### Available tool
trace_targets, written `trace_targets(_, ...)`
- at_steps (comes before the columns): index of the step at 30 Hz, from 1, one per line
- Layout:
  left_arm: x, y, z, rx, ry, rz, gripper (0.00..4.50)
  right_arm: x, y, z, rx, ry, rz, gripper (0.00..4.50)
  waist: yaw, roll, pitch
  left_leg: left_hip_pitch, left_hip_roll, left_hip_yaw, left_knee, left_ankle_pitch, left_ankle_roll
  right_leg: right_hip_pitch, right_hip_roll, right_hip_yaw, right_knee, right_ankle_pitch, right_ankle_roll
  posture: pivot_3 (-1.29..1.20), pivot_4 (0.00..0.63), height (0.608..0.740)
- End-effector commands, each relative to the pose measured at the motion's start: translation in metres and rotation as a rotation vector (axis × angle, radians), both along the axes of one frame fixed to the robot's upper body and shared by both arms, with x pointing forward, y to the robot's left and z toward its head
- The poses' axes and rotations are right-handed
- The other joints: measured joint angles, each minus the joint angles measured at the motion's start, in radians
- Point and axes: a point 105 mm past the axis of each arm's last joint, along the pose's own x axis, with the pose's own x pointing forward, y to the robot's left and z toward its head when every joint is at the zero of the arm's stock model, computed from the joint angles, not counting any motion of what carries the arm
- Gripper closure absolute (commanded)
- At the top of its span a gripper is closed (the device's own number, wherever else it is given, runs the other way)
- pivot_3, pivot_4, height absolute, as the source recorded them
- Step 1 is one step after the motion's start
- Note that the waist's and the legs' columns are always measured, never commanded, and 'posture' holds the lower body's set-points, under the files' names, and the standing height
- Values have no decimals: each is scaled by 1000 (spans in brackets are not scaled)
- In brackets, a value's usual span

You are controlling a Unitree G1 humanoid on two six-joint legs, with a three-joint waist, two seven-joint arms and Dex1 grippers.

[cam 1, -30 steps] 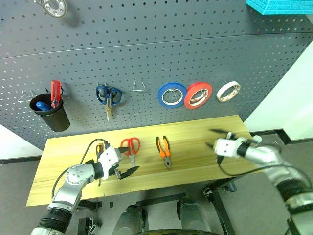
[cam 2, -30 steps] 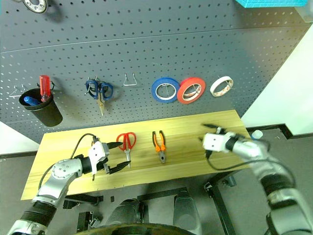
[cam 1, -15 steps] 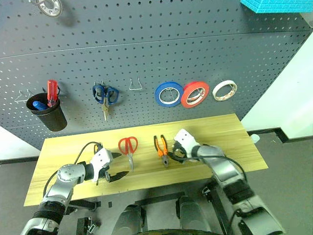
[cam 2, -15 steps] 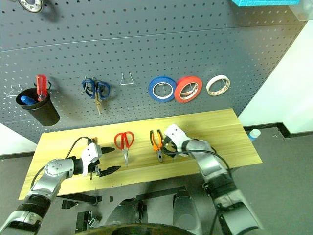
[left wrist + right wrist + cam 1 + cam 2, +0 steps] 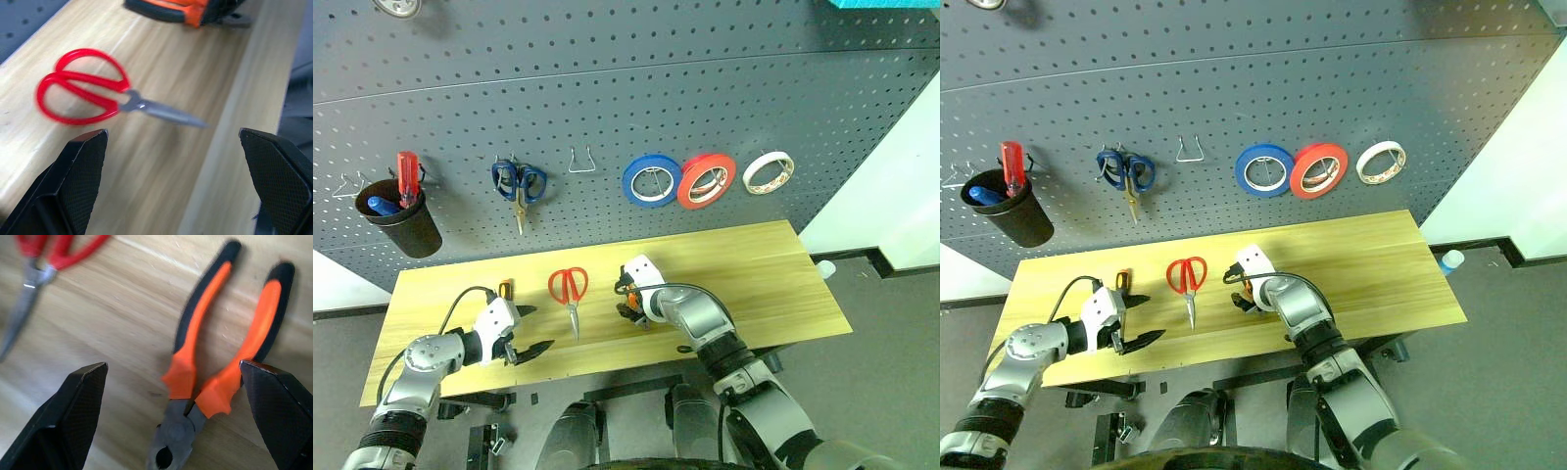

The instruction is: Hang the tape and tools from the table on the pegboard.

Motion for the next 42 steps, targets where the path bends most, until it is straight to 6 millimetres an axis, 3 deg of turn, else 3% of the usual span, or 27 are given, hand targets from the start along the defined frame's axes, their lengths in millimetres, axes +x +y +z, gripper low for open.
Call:
trace_targets(1, 2, 3, 6, -6, -28, 7, 0, 8, 5, 1, -27, -29, -44, 21, -2, 0, 0, 0, 0, 0, 0, 0, 0, 0, 0, 0, 0, 0, 0, -95, 188, 740)
trace_targets(15, 2, 0, 6, -21, -39, 14, 0, 11, 7, -15, -43, 66, -217, 21, -26, 1, 1, 0, 0, -1, -1, 0, 0, 0, 0, 0, 0, 0, 0, -78, 173, 740)
trace_targets(19, 2, 0, 6, -22, -44, 23, 0, 11, 8, -16, -60, 78, -208, 864, -27, 1, 1, 1, 0, -1, -1, 0, 0, 0, 0, 0, 1, 0, 0, -74, 168, 740)
trace_targets(23, 3, -2, 6, -23, -51, 28, 0, 7, 13, -16, -69, 85, -175, 2306, -30, 1, 1, 1, 0, -1, -1, 0, 0, 0, 1, 0, 1, 0, 0, -69, 161, 740)
trace_targets(28, 4, -1, 7, -26, -61, 39, 0, 10, 14, -11, -63, 60, -147, 2385, -31, 1, 1, 1, 0, -1, -1, 0, 0, 0, 1, 0, 1, 0, 0, -63, 156, 740)
trace_targets(31, 5, 2, 17, -62, -94, 75, 0, 13, 27, 9, -31, -52, 41, 2385, -33, 1, 1, 0, 0, -1, -1, 0, 0, -1, 1, 0, 1, 0, 0, -58, 153, 740)
trace_targets(36, 3, 24, 40, -121, -169, 176, 0, 9, 32, 66, -26, -452, 386, 2385, -26, 1, 2, -4, 0, -1, -1, 0, 0, -3, 1, 0, -1, 0, 1, -62, 151, 740)
trace_targets(38, -1, 35, 47, -127, -209, 210, 0, 0, 40, 104, 68, -664, 524, 2385, -24, 1, 2, -4, 0, -1, -1, 0, 0, -3, 0, 0, -1, -1, 2, -66, 148, 740)
trace_targets(42, 5, 51, 64, -120, -334, 282, 0, -10, 52, 169, 262, -858, 638, 2385, -27, 0, 2, -3, 2, -1, -2, 0, 0, -3, 1, -1, -1, -3, 5, -66, 144, 740)
